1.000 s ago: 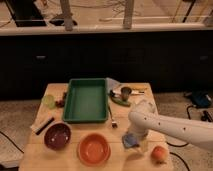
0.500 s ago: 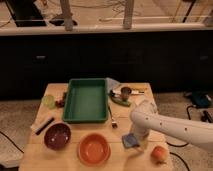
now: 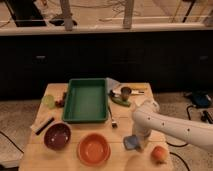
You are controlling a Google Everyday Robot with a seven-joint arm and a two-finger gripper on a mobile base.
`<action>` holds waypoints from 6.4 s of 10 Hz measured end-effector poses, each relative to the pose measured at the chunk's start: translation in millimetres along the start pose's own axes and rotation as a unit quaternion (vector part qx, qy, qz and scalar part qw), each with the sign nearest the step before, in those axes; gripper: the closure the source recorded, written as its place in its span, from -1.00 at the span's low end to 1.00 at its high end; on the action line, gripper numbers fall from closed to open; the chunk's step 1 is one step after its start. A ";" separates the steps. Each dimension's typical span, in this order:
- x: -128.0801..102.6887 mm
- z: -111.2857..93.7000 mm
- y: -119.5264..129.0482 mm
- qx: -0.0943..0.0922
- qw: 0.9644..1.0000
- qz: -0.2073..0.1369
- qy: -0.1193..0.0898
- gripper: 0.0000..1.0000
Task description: Place sponge in tray
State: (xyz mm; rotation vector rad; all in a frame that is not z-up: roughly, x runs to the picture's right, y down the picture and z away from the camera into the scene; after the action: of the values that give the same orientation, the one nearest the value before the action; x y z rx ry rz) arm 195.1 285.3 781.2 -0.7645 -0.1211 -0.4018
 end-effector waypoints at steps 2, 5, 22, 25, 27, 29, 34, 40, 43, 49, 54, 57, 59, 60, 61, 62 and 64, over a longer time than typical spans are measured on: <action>2.6 -6.2 -0.2 0.001 1.000 0.001 0.001 0.93; 7.0 -16.4 0.3 0.003 1.000 0.004 0.002 0.93; 15.9 -56.8 -40.0 0.013 0.999 0.011 0.027 0.05; 15.6 -57.4 -52.0 0.014 0.999 0.001 0.034 0.02; 14.5 -40.1 -48.5 0.010 0.999 -0.007 0.029 -0.36; 16.9 -27.1 -47.7 0.012 1.000 -0.011 0.027 -0.60; 16.8 -11.8 -52.6 0.002 0.999 -0.035 0.029 -0.60; 20.2 6.2 -55.5 -0.003 0.998 -0.058 0.030 -0.60; 18.7 12.1 -55.1 -0.005 0.997 -0.065 0.029 -0.60; 18.4 15.1 -54.3 -0.003 0.997 -0.067 0.026 -0.38; 15.6 10.3 -56.0 0.000 0.997 -0.069 0.023 -0.40; 16.6 8.4 -53.8 -0.002 0.997 -0.068 0.023 0.12; 16.9 7.5 -54.0 -0.001 0.997 -0.068 0.023 0.28; 17.3 6.3 -53.0 -0.002 0.997 -0.068 0.024 0.30; 18.7 6.5 -51.0 -0.004 0.997 -0.067 0.024 0.42; 19.8 7.0 -49.9 -0.005 0.998 -0.066 0.024 0.46; 18.0 -4.1 -52.2 -0.002 0.997 -0.069 0.029 0.75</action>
State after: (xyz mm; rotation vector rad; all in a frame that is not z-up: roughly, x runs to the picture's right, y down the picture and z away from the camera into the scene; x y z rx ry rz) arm 190.8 243.0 816.6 -0.7498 -0.1197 -0.5549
